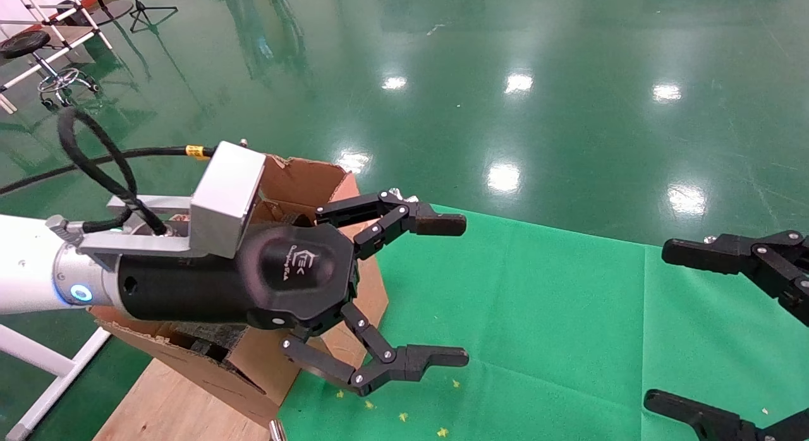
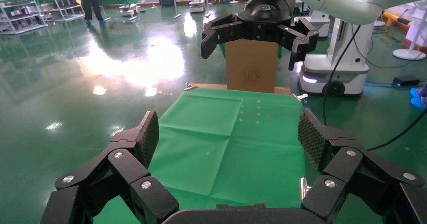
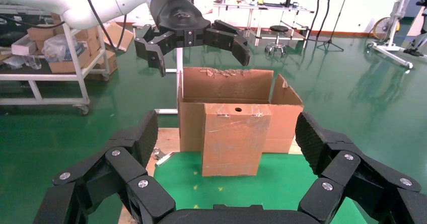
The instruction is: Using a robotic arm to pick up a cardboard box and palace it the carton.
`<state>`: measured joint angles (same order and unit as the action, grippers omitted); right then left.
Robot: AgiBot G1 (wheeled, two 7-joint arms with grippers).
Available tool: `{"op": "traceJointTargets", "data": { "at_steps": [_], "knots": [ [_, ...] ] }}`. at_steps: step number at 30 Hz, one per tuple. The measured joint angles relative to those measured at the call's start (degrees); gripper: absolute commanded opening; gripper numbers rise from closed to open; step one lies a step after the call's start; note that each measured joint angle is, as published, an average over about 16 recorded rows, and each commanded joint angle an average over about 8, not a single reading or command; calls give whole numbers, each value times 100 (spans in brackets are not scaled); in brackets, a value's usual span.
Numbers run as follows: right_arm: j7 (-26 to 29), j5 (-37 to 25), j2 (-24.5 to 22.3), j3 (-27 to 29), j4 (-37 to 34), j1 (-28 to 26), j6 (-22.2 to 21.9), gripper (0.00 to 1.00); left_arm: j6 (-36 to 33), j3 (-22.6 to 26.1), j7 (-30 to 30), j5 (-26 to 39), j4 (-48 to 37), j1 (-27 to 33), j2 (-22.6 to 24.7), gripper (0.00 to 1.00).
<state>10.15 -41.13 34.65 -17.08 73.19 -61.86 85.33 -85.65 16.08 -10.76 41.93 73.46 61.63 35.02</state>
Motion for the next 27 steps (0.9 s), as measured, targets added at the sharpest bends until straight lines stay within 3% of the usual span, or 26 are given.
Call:
{"op": "traceJointTargets", "data": {
  "at_steps": [16,18,24,26,27],
  "knots": [
    [0,0,0,0,0,0,0,100,0,0,0,0,1,0,0,100],
    [0,0,0,0,0,0,0,87,3,1,5,11,4,2,-3,100],
    [-1,0,0,-1,-1,-1,0,13,119,22,105,262,64,65,-35,100],
    [-1,0,0,-1,-1,-1,0,1,193,44,142,415,83,106,-46,100],
    [-1,0,0,-1,-2,-1,0,0,230,55,161,493,93,127,-51,100]
  ]
}}
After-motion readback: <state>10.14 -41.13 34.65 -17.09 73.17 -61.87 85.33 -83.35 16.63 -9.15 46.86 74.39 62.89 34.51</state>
